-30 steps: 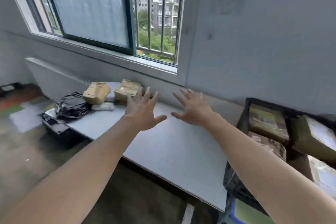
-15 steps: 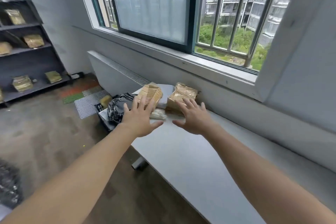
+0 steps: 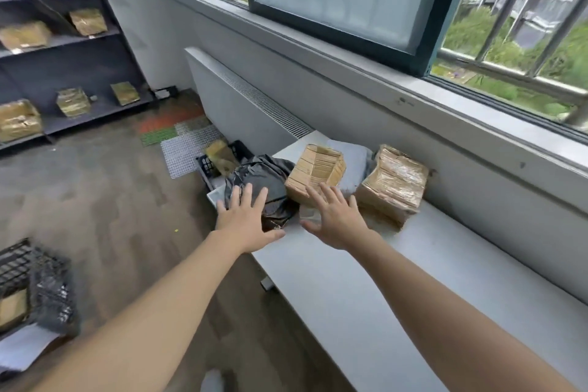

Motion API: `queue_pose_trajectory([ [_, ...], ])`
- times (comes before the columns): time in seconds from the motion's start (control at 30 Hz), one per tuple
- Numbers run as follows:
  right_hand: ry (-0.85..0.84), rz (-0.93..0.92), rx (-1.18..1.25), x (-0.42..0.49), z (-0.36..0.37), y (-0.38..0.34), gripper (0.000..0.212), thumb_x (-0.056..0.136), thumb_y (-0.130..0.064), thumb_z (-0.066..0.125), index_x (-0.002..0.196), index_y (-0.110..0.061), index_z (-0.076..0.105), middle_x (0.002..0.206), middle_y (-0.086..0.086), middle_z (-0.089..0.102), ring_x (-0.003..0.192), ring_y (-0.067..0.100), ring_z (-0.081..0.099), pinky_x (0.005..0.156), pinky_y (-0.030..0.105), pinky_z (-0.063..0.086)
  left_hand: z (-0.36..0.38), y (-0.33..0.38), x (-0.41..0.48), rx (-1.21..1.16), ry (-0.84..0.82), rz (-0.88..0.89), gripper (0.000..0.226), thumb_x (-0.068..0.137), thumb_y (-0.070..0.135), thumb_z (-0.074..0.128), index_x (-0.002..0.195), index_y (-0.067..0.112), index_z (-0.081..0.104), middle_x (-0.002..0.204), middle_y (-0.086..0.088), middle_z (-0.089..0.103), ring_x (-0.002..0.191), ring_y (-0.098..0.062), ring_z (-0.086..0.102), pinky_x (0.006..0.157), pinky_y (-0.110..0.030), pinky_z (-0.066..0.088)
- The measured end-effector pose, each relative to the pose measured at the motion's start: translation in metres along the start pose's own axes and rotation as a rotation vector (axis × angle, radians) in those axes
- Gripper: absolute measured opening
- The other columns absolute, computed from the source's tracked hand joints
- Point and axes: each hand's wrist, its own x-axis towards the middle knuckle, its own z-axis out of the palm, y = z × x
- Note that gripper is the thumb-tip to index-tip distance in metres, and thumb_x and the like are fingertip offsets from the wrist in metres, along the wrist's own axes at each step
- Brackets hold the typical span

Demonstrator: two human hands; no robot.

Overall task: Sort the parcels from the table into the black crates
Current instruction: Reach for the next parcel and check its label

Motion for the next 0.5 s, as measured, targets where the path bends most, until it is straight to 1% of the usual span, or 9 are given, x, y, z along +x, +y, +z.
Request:
queue_pose_trajectory([
  [0.13, -0.001, 0.048, 0.023, 0.049, 0.031, -0.029, 0.077, 0.095, -0.064, 0.039, 0.157, -0.035, 0.005, 0.167, 0.002, 0.003, 0.153, 0.027, 0.001, 0.12, 0.057, 0.005, 0.026, -0.038, 0.052, -0.003, -0.063, 0.051, 0.118, 0.075, 0.085, 0.05, 0.156, 0.03, -0.016, 0.165, -0.007, -0.017, 0.151, -0.033, -0.015, 0.117, -0.059, 0.01],
  [0.23, 0.029, 0.159, 0.016, 0.085, 0.051, -0.043, 0.075, 0.095, -0.062, 0.04, 0.157, -0.035, 0.006, 0.167, 0.002, 0.003, 0.153, 0.027, -0.002, 0.119, 0.058, 0.003, 0.048, -0.069, 0.095, 0.0, -0.114, 0.122, 0.123, 0.072, 0.083, 0.056, 0.155, 0.03, -0.018, 0.164, -0.008, -0.019, 0.151, -0.034, -0.016, 0.116, -0.061, 0.011],
  [0.3, 0.034, 0.258, 0.008, 0.105, 0.06, -0.049, 0.073, 0.096, -0.059, 0.041, 0.157, -0.035, 0.008, 0.167, 0.002, 0.003, 0.153, 0.027, -0.003, 0.119, 0.059, 0.002, 0.059, -0.085, 0.125, 0.017, -0.133, 0.212, 0.123, 0.073, 0.081, 0.058, 0.155, 0.03, -0.018, 0.164, -0.008, -0.02, 0.15, -0.035, -0.017, 0.116, -0.061, 0.01],
  [0.4, 0.004, 0.385, -0.015, 0.126, 0.073, -0.058, 0.07, 0.098, -0.055, 0.043, 0.156, -0.037, 0.009, 0.166, 0.002, 0.005, 0.152, 0.029, -0.001, 0.117, 0.062, 0.001, 0.075, -0.097, 0.161, 0.087, -0.161, 0.396, 0.122, 0.074, 0.078, 0.061, 0.155, 0.032, -0.018, 0.163, -0.007, -0.023, 0.149, -0.038, -0.019, 0.117, -0.062, 0.007],
  [0.5, 0.004, 0.466, -0.041, 0.138, 0.083, -0.062, 0.068, 0.098, -0.052, 0.045, 0.155, -0.038, 0.011, 0.164, 0.002, 0.01, 0.151, 0.03, 0.004, 0.116, 0.065, 0.006, 0.093, -0.098, 0.184, 0.141, -0.185, 0.551, 0.123, 0.075, 0.072, 0.066, 0.154, 0.033, -0.02, 0.162, -0.006, -0.025, 0.148, -0.04, -0.019, 0.117, -0.065, 0.004],
])
